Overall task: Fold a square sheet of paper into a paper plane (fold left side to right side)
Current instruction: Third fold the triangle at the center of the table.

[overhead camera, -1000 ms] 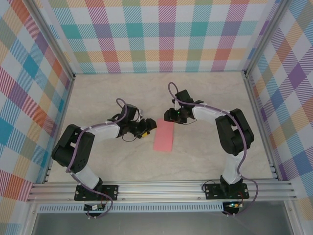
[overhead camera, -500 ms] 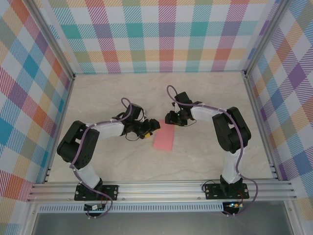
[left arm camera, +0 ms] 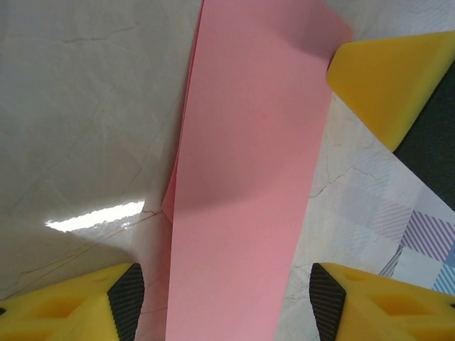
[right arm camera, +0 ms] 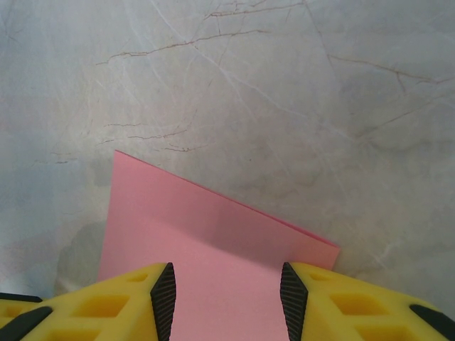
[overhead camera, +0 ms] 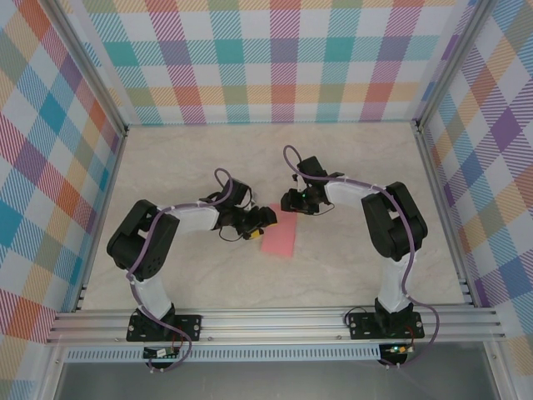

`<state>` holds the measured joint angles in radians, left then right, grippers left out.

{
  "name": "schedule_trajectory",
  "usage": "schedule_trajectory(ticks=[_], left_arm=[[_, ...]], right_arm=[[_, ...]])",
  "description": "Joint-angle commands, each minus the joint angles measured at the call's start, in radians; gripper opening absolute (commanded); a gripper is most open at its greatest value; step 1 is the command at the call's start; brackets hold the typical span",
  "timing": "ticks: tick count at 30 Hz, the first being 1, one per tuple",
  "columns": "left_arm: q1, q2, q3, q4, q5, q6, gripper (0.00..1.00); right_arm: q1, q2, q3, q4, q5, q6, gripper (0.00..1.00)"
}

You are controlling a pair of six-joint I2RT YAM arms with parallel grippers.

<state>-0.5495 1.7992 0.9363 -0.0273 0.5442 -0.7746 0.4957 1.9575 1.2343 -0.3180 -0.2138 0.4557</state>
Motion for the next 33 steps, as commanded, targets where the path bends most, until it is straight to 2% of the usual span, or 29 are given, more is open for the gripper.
schedule_trajectory(ticks=[1,9,17,33], left_arm=[[-0.018,0.021,0.040,-0.023,0.003,-0.006,0.62],[-0.024,0.019,0.042,-0.034,-0.011,-0.002,0.50],[-0.030,0.002,0.046,-0.091,-0.059,0.015,0.27],[-0.053,0.027,0.049,-0.102,-0.076,0.018,0.09]], right_arm=[[0.004,0.017,0.001,-0.014,0.002,-0.014,0.46],[0.003,0.016,-0.004,-0.011,0.005,-0.020,0.47],[0.003,0.011,-0.009,-0.006,0.011,-0.029,0.48],[0.003,-0.008,-0.018,0.017,0.011,-0.041,0.52]])
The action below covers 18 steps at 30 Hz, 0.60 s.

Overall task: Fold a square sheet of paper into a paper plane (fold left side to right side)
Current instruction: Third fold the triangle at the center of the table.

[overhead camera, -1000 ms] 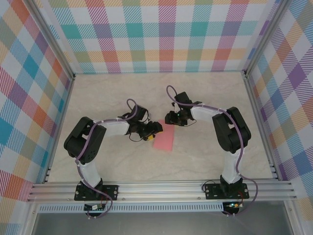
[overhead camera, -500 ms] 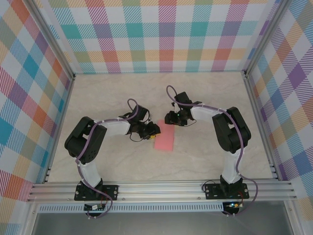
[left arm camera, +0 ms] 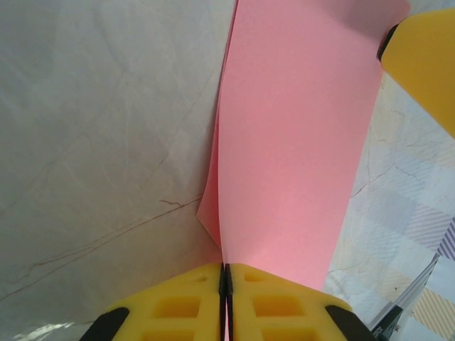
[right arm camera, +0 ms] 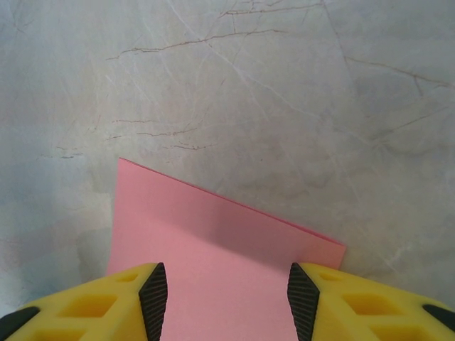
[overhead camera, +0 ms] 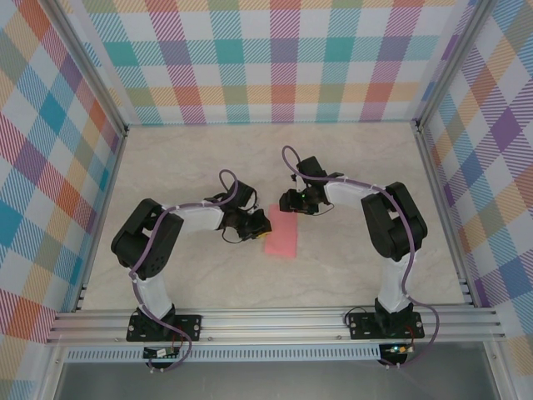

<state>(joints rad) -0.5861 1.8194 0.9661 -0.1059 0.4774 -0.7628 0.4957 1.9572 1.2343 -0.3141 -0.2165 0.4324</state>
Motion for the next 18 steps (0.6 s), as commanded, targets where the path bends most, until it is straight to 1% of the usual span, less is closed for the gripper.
schedule_trajectory(ticks=[1,5,8,10,12,15,18], left_arm=[[-0.018,0.007,0.021,-0.024,-0.011,0.006,0.09],[-0.022,0.000,0.022,-0.031,-0.014,-0.004,0.06],[-0.027,-0.014,0.022,-0.029,-0.021,-0.022,0.05],[-0.033,-0.023,0.021,-0.026,-0.025,-0.033,0.05],[-0.037,-0.030,0.021,-0.025,-0.029,-0.046,0.04],[-0.040,-0.037,0.023,-0.027,-0.032,-0.059,0.03],[-0.041,-0.043,0.023,-0.038,-0.038,-0.064,0.03]], right_arm=[[0.003,-0.014,-0.019,0.013,0.019,-0.021,0.53],[0.003,-0.076,-0.041,0.028,0.053,-0.040,0.61],[0.003,-0.180,-0.098,0.057,0.085,-0.072,0.70],[0.005,-0.268,-0.165,0.085,0.099,-0.102,0.77],[0.012,-0.364,-0.244,0.113,0.101,-0.142,0.82],[0.068,-0.519,-0.379,0.140,0.138,-0.207,0.89],[0.164,-0.667,-0.499,0.132,0.215,-0.252,0.92]])
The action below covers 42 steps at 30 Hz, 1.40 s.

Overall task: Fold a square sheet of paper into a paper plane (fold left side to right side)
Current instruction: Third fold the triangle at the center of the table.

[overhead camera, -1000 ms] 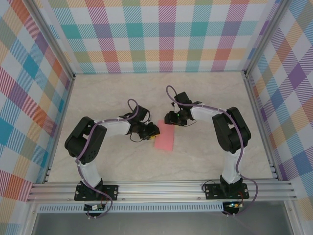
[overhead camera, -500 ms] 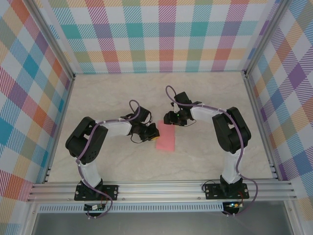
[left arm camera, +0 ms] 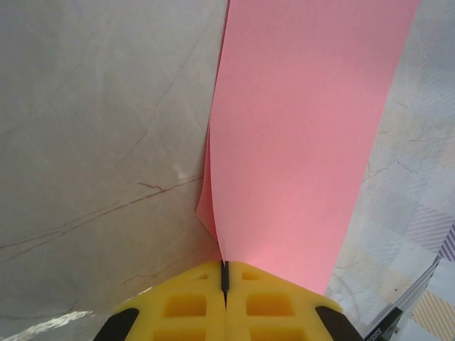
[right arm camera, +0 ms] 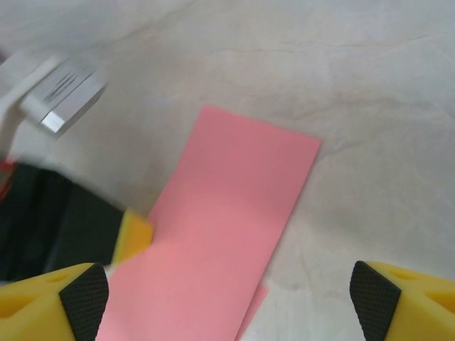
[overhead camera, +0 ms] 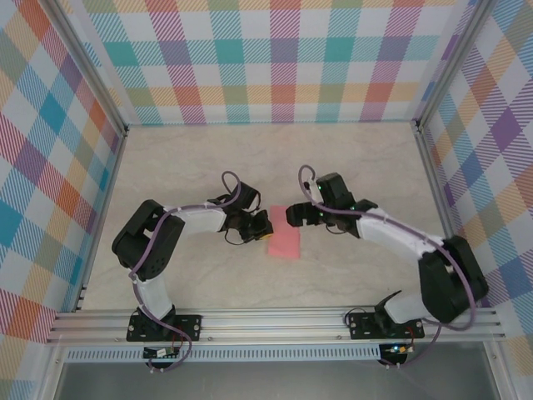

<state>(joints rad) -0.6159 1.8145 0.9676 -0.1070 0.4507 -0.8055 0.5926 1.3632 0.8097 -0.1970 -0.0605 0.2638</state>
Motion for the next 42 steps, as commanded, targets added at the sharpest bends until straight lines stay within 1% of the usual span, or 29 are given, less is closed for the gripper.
schedule_trajectory(ticks=[1,4,6,8,9,12,15,21,25,29,36,38,42], left_arm=[[-0.012,-0.039,0.023,-0.040,-0.013,-0.021,0.03],[-0.013,-0.039,0.026,-0.049,-0.020,-0.021,0.03],[-0.015,-0.037,0.025,-0.053,-0.025,-0.020,0.03],[-0.016,-0.038,0.025,-0.057,-0.027,-0.020,0.03],[-0.016,-0.037,0.024,-0.058,-0.029,-0.021,0.03],[-0.018,-0.041,0.024,-0.061,-0.033,-0.021,0.03],[-0.020,-0.045,0.025,-0.065,-0.038,-0.020,0.03],[-0.024,-0.047,0.031,-0.070,-0.041,-0.018,0.03],[-0.028,-0.048,0.034,-0.072,-0.042,-0.018,0.03],[-0.028,-0.049,0.037,-0.075,-0.044,-0.018,0.03],[-0.030,-0.055,0.040,-0.086,-0.050,-0.017,0.03],[-0.030,-0.059,0.040,-0.088,-0.052,-0.020,0.03],[-0.033,-0.061,0.043,-0.092,-0.052,-0.033,0.03]], right_arm=[[0.110,-0.123,-0.111,0.011,0.091,-0.093,0.93],[0.234,-0.240,-0.202,0.001,0.204,-0.105,0.95],[0.312,-0.283,-0.246,0.011,0.265,-0.114,0.96],[0.361,-0.284,-0.266,0.028,0.283,-0.119,0.96],[0.369,-0.266,-0.266,0.039,0.255,-0.122,0.96],[0.378,-0.165,-0.241,0.081,0.162,-0.117,0.94],[0.385,-0.060,-0.198,0.125,0.125,-0.123,0.91],[0.386,0.074,-0.134,0.177,0.111,-0.161,0.91],[0.385,0.131,-0.116,0.183,0.094,-0.162,0.87],[0.386,0.161,-0.122,0.181,0.088,-0.159,0.83],[0.386,0.173,-0.162,0.173,0.124,-0.154,0.83],[0.386,0.151,-0.164,0.163,0.142,-0.159,0.83],[0.392,0.044,-0.152,0.118,0.196,-0.194,0.83]])
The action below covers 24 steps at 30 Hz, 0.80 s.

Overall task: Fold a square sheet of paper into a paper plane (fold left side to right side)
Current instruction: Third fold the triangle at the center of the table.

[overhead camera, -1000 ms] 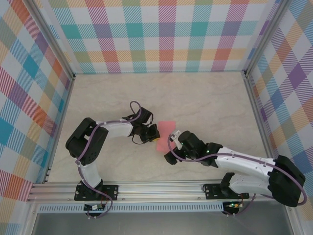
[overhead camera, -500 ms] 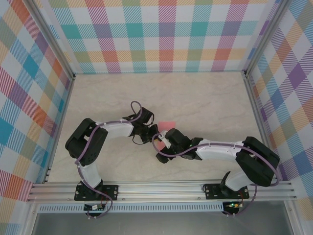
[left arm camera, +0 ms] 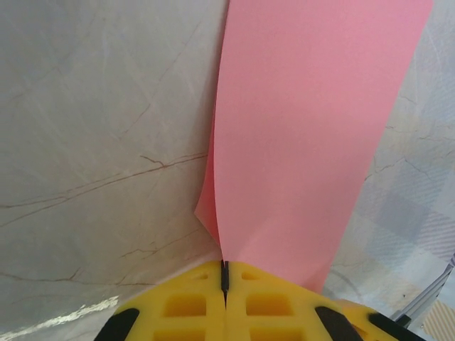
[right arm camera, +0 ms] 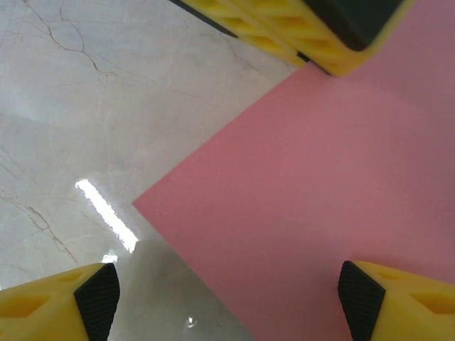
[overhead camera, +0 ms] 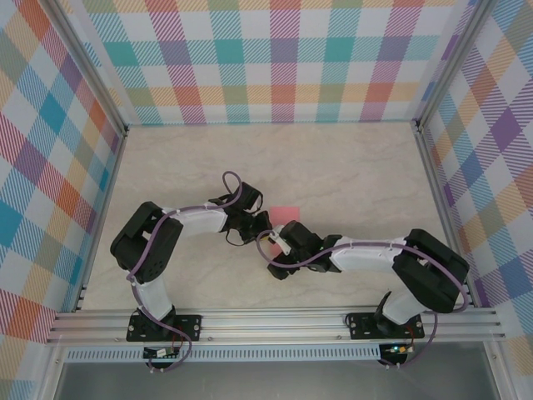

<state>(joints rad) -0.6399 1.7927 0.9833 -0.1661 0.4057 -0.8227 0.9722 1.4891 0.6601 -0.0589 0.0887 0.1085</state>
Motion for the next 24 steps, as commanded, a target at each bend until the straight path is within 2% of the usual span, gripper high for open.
schedule_trajectory(ticks=[1,4,6,9,14,17,24], left_arm=[[-0.010,-0.037,0.030,-0.035,-0.007,-0.020,0.03],[-0.012,-0.035,0.032,-0.033,-0.007,-0.033,0.02],[-0.012,-0.033,0.037,-0.035,-0.005,-0.040,0.02],[-0.013,-0.024,0.042,-0.038,0.000,-0.048,0.00],[-0.014,-0.018,0.044,-0.041,0.010,-0.051,0.00],[-0.013,-0.019,0.049,-0.046,0.012,-0.050,0.00],[-0.015,-0.020,0.052,-0.055,0.011,-0.045,0.00]], right_arm=[[0.021,-0.114,-0.001,-0.028,0.068,-0.053,0.84],[0.064,-0.171,-0.004,-0.038,0.148,-0.099,0.85],[0.105,-0.166,-0.007,-0.037,0.234,-0.120,0.90],[0.156,-0.133,-0.021,-0.002,0.324,-0.143,0.96],[0.200,-0.031,0.020,0.036,0.402,-0.188,0.97],[0.201,0.026,0.040,0.076,0.413,-0.234,0.95],[0.201,0.107,0.091,0.112,0.425,-0.274,0.79]])
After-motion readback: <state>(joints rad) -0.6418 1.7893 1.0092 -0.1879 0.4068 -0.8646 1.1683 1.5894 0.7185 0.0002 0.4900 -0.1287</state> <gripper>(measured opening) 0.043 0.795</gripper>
